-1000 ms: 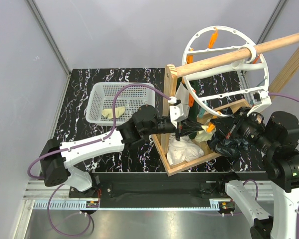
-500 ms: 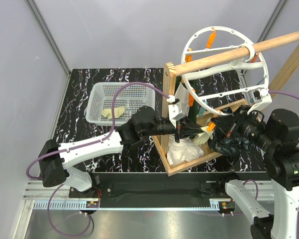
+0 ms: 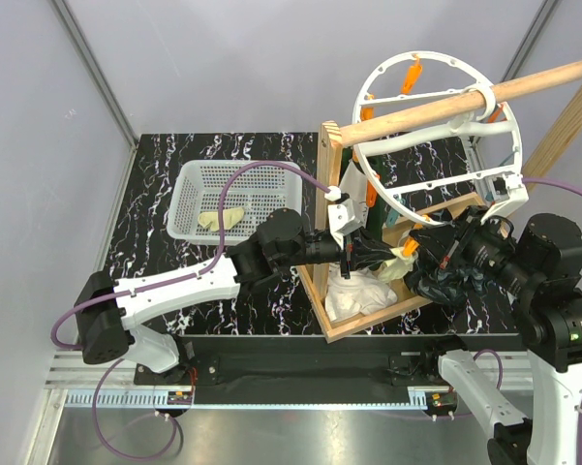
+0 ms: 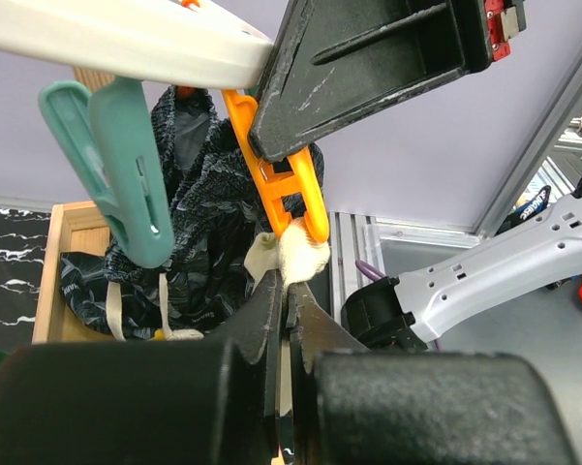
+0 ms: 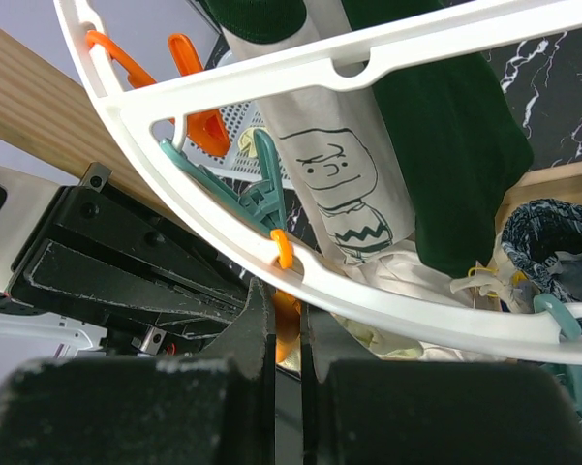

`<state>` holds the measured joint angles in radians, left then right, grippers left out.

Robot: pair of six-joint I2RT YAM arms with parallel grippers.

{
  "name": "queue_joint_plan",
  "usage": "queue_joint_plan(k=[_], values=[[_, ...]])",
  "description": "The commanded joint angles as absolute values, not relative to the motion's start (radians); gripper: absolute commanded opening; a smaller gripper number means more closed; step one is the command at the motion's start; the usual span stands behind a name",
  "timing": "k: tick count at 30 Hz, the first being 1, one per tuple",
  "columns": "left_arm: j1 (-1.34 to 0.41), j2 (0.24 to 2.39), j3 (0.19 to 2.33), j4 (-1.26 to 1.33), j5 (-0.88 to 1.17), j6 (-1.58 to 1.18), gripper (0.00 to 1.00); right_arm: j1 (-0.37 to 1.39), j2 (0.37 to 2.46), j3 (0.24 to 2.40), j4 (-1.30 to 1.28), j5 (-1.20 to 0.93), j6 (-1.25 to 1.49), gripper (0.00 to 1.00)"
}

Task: Clip the socks to the hanger
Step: Clamp the sock onto the hanger.

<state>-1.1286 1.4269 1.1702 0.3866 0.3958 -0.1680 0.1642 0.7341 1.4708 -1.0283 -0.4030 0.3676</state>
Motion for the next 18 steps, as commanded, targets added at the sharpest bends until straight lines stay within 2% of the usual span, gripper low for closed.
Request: queue_joint_plan(k=[1, 4, 13, 18], values=[[-1.112, 1.387, 1.198, 0.423, 0.314, -0.199, 0.0, 0.176, 0.723, 1.456, -1.085, -0.52, 0.371, 0.01], [-1.112, 1.387, 1.203, 0.429, 0.311, -0.201, 0.0, 0.175, 0.723, 1.451, -1.086, -0.519, 0.37, 0.05], [-1.112, 1.371, 1.192, 0.472, 0.305, -0.213, 0.0, 0.175, 0.721, 1.447, -1.092, -0.512, 0.361, 0.06], [-1.112, 1.373, 1.2, 0.485, 0.311, -0.216, 0.0, 0.175, 0.713, 1.445, -1.095, -0.506, 0.359, 0.22]])
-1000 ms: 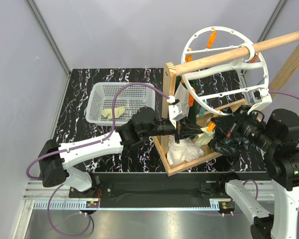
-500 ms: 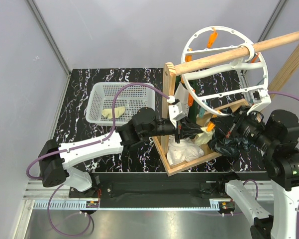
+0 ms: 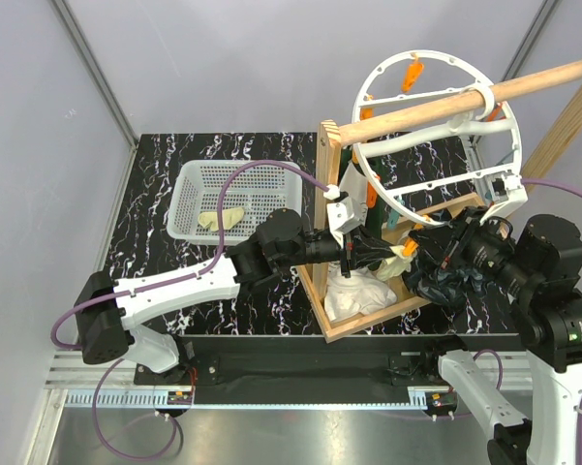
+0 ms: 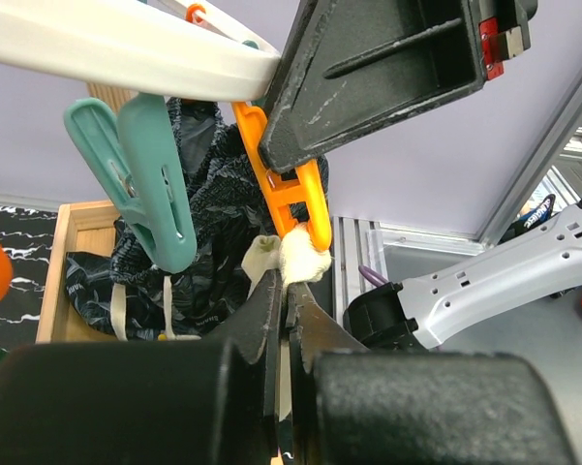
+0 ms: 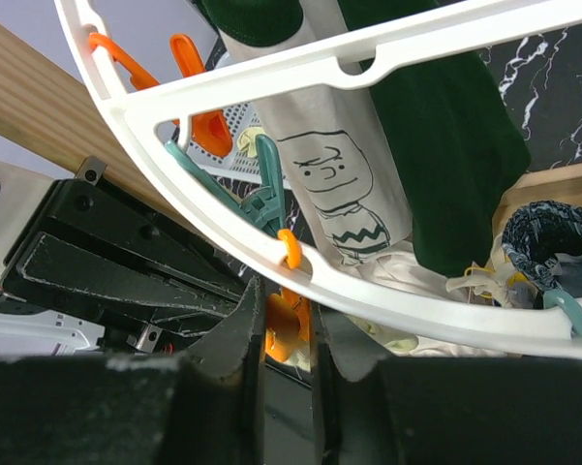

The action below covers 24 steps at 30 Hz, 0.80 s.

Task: Clip the socks to the hanger
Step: Clamp the sock onto the hanger, then move the hanger to the center of the board.

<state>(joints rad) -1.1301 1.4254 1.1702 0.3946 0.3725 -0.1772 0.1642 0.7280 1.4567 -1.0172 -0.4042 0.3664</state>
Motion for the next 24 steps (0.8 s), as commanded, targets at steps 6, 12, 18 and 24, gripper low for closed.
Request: queue_joint_plan(k=[6, 12, 18, 24], values=[[-1.112, 1.387, 1.22, 0.476, 0.331, -0.213, 0.0, 0.176, 0.713, 1.451, -1.098, -0.505, 0.359, 0.37], [-1.112, 1.39, 1.221, 0.465, 0.341, -0.212, 0.0, 0.175, 0.712, 1.448, -1.097, -0.499, 0.361, 0.59], [-1.112, 1.385, 1.22, 0.397, 0.31, -0.198, 0.33, 0.176, 0.707, 1.46, -1.114, -0.474, 0.361, 0.82], [-1.112, 1.359, 1.201, 0.331, 0.281, -0.187, 0.64, 0.176, 0.703, 1.47, -1.138, -0.448, 0.347, 0.88]])
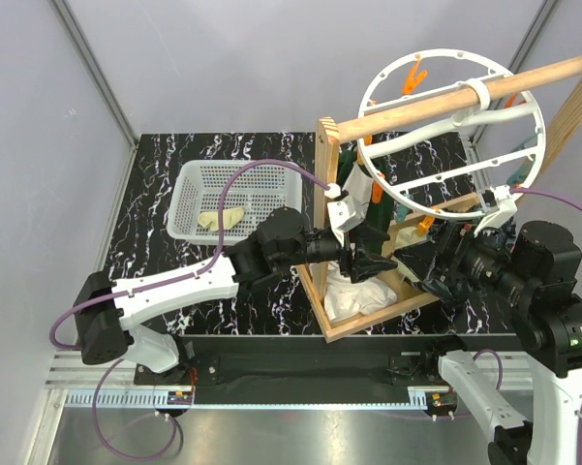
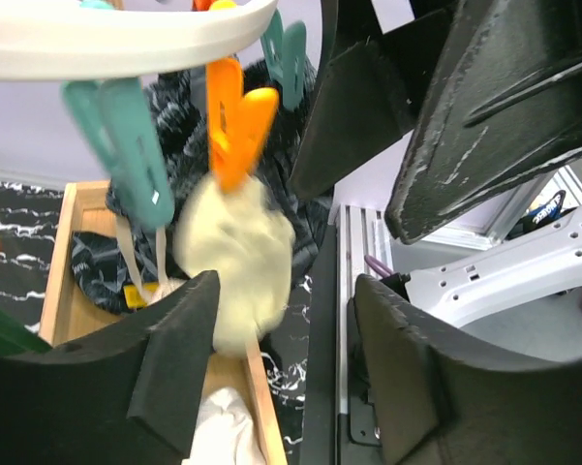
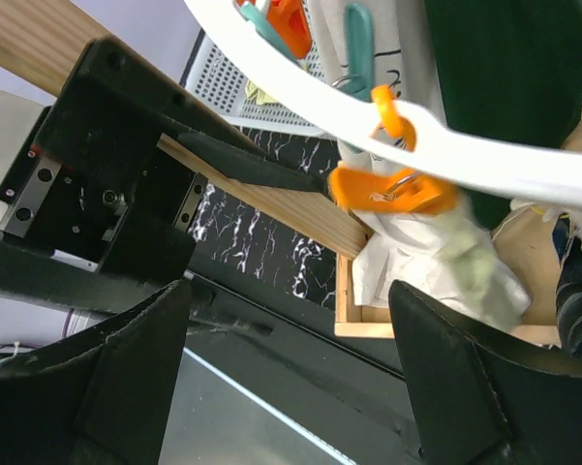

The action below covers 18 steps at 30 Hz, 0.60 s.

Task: Clip the socks to the hanger
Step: Move the hanger to the center of the board.

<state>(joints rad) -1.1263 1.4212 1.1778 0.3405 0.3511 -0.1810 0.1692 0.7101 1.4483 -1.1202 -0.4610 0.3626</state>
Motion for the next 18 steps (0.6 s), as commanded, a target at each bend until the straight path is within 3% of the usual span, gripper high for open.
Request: queue_joint_plan(k=[1, 5, 12, 18], values=[[-1.112, 1.341, 1.192, 0.324, 0.278, -0.186, 0.84, 0.176, 0.7, 1.47, -1.141, -0.437, 0.342, 0.89], [-1.112, 1.272, 1.154, 0.29, 0.259, -0.193, 0.84, 0.175, 0.692, 1.462, -1.16, -0.423, 0.325, 0.85], [-1.112, 1.082, 1.111, 0.197, 0.315, -0.288, 0.8, 0.175, 0.647, 1.427, -1.118, -0.52, 0.321, 0.55], [-1.112, 0.986, 1.071, 0.127, 0.271, -0.36, 0.79, 0.175, 0.635, 1.367, -1.0, -0.56, 0.37, 0.5]])
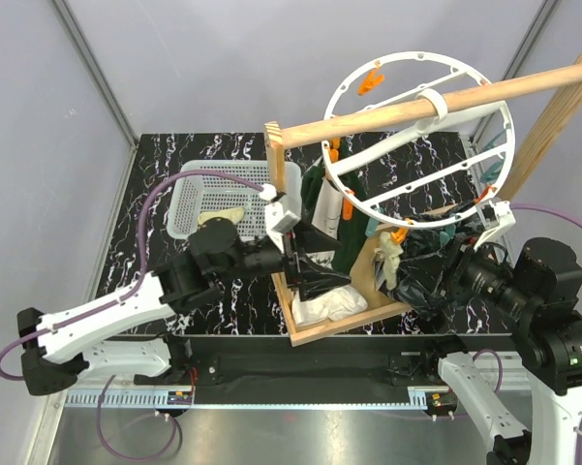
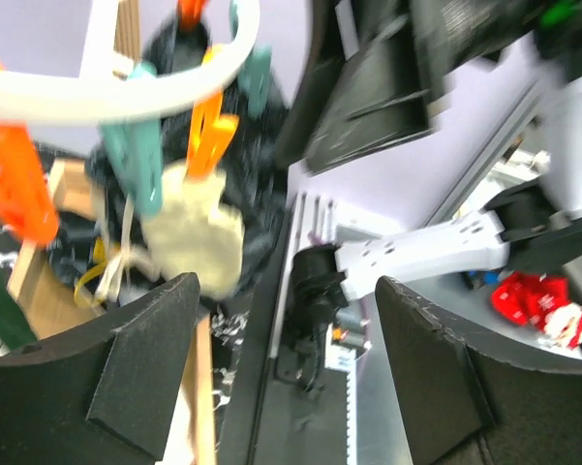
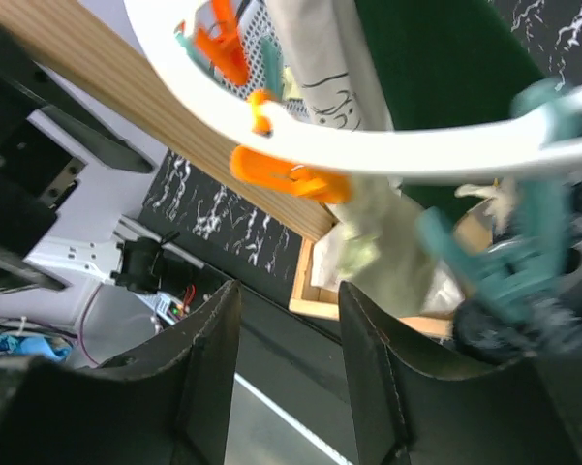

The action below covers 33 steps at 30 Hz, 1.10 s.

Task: Clip the socks to the hanger
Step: Move the hanger to the center of the board.

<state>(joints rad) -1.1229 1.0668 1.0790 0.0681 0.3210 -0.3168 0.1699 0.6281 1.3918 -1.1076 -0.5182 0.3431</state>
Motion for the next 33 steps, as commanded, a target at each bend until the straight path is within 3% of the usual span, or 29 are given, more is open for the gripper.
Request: queue_joint_plan(k=[1, 6, 8, 11, 16, 18, 22, 25, 28, 30, 33], values=[[-1.112, 0.979, 1.039, 0.156, 0.282, -0.371, 0.8, 0.175, 0.646, 1.361, -0.993, -0.552, 0.38, 0.5], [-1.112, 1.078, 1.113, 0.201, 0.441, -0.413, 0.8, 0.175, 0.683, 1.364, -1.0, -0.463, 0.402, 0.5], [-1.114, 1.118, 1.114, 0.285, 0.587, -0.396, 0.75, 0.175, 0.689, 1.353, -0.993, -0.474, 0.413, 0.5], [-1.129, 1.108, 1.086, 0.354, 0.621, -0.339, 0.65, 0.175, 0.686, 1.348, -0.994, -0.466, 0.407, 0.51], [-1.181, 1.043, 1.068, 0.293, 0.676, -0.175, 0.68, 0.175, 0.695, 1.345, -1.032, -0.436, 0.364, 0.53], [-1.196, 1.01, 1.078, 0.25, 0.719, -0.14, 0.74, 0.175, 0.695, 1.342, -1.032, -0.419, 0.356, 0.54], [-1.206, 0.911, 1.077, 0.151, 0.755, -0.087, 0.7, 0.175, 0.703, 1.328, -1.02, -0.419, 0.353, 0.55], [-1.206, 0.788, 1.04, 0.028, 0.512, -0.064, 0.61, 0.175, 0.706, 1.325, -1.015, -0.426, 0.356, 0.55], [-1.206, 0.7, 1.032, -0.17, 0.093, -0.074, 0.49, 0.175, 0.707, 1.336, -1.028, -0.422, 0.348, 0.56], [-1.206, 0.683, 1.034, -0.312, -0.211, -0.129, 0.49, 0.175, 0.71, 1.345, -1.045, -0.411, 0.341, 0.58], [-1.201, 0.71, 1.057, -0.478, -0.497, -0.259, 0.63, 0.175, 0.709, 1.358, -1.065, -0.405, 0.33, 0.61]])
